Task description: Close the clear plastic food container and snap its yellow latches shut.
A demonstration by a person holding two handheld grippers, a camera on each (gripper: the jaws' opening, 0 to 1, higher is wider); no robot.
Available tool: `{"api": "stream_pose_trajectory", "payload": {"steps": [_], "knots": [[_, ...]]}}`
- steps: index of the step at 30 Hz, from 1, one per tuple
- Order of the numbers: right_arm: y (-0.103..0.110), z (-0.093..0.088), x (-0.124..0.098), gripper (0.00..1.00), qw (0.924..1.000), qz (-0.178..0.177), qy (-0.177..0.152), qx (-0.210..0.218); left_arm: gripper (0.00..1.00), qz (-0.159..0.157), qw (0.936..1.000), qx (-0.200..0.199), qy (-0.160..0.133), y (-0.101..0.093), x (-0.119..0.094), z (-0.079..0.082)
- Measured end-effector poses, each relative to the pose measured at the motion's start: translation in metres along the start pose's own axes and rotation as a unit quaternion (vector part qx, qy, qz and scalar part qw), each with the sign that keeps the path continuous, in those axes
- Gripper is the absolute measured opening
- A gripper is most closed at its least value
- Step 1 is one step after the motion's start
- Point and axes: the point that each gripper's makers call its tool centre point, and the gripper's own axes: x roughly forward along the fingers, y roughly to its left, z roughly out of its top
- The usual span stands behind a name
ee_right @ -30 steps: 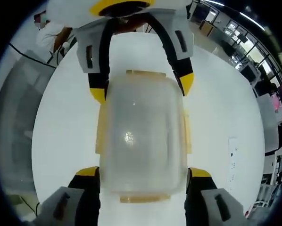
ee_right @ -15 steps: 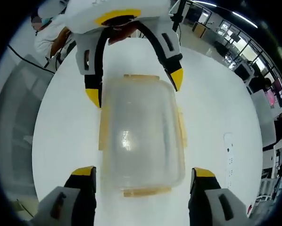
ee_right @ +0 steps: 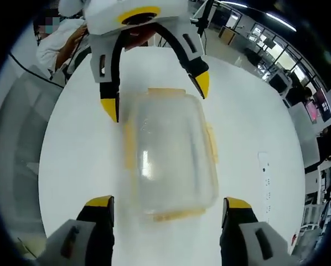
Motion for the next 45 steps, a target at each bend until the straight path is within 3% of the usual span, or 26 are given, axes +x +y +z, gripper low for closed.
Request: {"api": "stream_pose_trajectory", "payload": {"steps": [9,20,30,45], "knots": [[0.008,-0.007,-0.002,0.78,0.9999,-0.007,0.0,0.01,0.82,0.006,1.0,-0.006,-0.004,-0.004,-0.007,0.002],[0.02,-0.011,-0.015,0.77,0.9983,-0.023,-0.027,0.045,0.83,0.016,0.9993,-0.023,-0.023,-0.013,-0.018,0.007],[0.022,-0.011,-0.025,0.76,0.9913,-0.039,-0.064,0.108,0.83,0.044,0.9967,-0.049,-0.048,-0.012,-0.027,0.012],[0.04,-0.003,-0.036,0.77,0.9829,-0.052,-0.103,0.143,0.83,0.054,0.9912,-0.092,-0.078,-0.031,-0.043,0.013]]}}
